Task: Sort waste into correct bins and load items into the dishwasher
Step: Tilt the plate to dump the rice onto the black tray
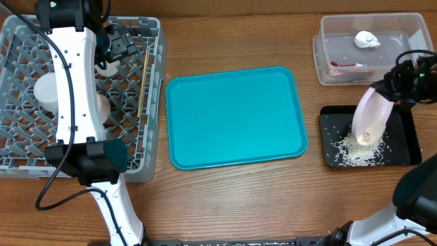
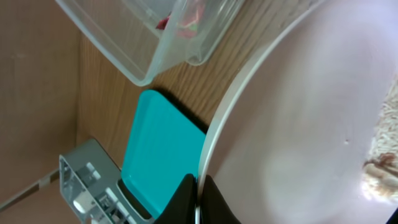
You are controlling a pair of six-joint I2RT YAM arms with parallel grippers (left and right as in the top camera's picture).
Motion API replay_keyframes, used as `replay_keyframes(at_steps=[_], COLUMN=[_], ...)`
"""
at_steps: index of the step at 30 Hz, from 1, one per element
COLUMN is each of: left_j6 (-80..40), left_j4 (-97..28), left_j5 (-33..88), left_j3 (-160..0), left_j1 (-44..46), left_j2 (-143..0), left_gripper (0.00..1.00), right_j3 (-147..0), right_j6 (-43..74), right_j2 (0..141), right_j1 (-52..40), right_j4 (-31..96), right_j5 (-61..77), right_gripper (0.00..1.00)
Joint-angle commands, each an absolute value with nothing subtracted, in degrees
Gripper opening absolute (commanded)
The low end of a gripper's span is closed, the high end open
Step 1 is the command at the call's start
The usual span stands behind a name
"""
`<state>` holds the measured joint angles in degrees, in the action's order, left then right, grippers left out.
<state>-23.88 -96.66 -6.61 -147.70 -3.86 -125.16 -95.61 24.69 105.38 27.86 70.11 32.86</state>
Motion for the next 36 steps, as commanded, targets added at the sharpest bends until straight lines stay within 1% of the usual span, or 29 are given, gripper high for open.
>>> replay_keyframes(at_steps=[1, 10, 12, 14, 15, 17, 19, 20, 21, 22, 23, 25, 26, 28, 32, 34, 36], left_j6=[-24.62, -24.62, -24.62, -24.62, -24.62, -24.62, -24.62, -24.62, -24.62, -24.62, -24.62, -24.62, -24.62, -24.62, -24.62, -24.62, -24.62], left_j4=[-96.73, -96.73, -96.73, -96.73, -96.73, -96.73, -96.73, -96.73, -96.73, -96.75, -96.73, -96.73, -96.73, -96.73, -96.73, -96.73, -96.73], left_j5=[-6.35, -6.35, -6.35, -6.35, -6.35, -6.35, -6.35, -6.35, -6.35, -6.35, -6.35, -6.35, -6.35, -6.35, -6.35, -6.35, -6.35], left_j3=[-148.14, -148.14, -148.14, -148.14, -148.14, -148.14, -148.14, -148.14, -148.14, -148.14, -148.14, -148.14, -148.14, -148.14, -148.14, -148.14, -148.14], left_j1=[-3.73, -3.73, -3.73, -3.73, -3.73, -3.73, -3.73, -3.73, -3.73, -3.73, -3.73, -3.73, -3.73, -3.73, -3.73, -3.73, -3.73], left_j2=[-125.27, -125.27, -125.27, -125.27, -125.27, -125.27, -125.27, -125.27, -125.27, -125.27, -125.27, -125.27, -125.27, -125.27, -125.27, -125.27, -125.27], left_gripper=[1.00, 1.00, 1.00, 1.00, 1.00, 1.00, 1.00, 1.00, 1.00, 1.00, 1.00, 1.00, 1.00, 1.00, 1.00, 1.00, 1.00], right_j3=[-96.71, -96.71, -96.71, -96.71, -96.71, -96.71, -96.71, -96.71, -96.71, -96.71, -96.71, -96.71, -96.71, -96.71, -96.71, -96.71, -96.71], right_j6=[18.85, 18.50, 16.45, 17.30, 16.97, 11.49, 11.16, 10.92, 8.43, 5.91, 7.09, 13.56, 14.11, 12.19, 11.77, 12.05, 11.90], right_j2=[104.60, 104.60, 104.60, 104.71, 104.71, 104.71, 104.79, 104.79, 104.79, 104.79, 104.79, 104.97, 105.01, 105.01, 105.01, 105.06, 105.12], right_j1=[28.82, 29.02, 29.02, 29.06, 29.06, 29.06, 29.06, 29.08, 29.06, 29.04, 29.06, 29.08, 29.30, 29.39, 29.36, 29.36, 29.47], right_j4=[69.56, 69.54, 68.71, 69.28, 69.58, 69.38, 70.00, 70.98, 71.20, 70.26, 69.60, 69.76, 70.37, 70.61, 71.64, 71.31, 72.05], right_j5=[35.62, 40.86, 37.15, 34.24, 35.53, 39.81, 41.23, 45.08, 48.93, 49.28, 46.52, 41.34, 42.06, 42.74, 42.35, 39.79, 41.41], right_gripper=[0.04, 0.04, 0.04, 0.04, 0.04, 0.04, 0.04, 0.04, 0.04, 0.04, 0.04, 0.04, 0.04, 0.04, 0.04, 0.04, 0.04])
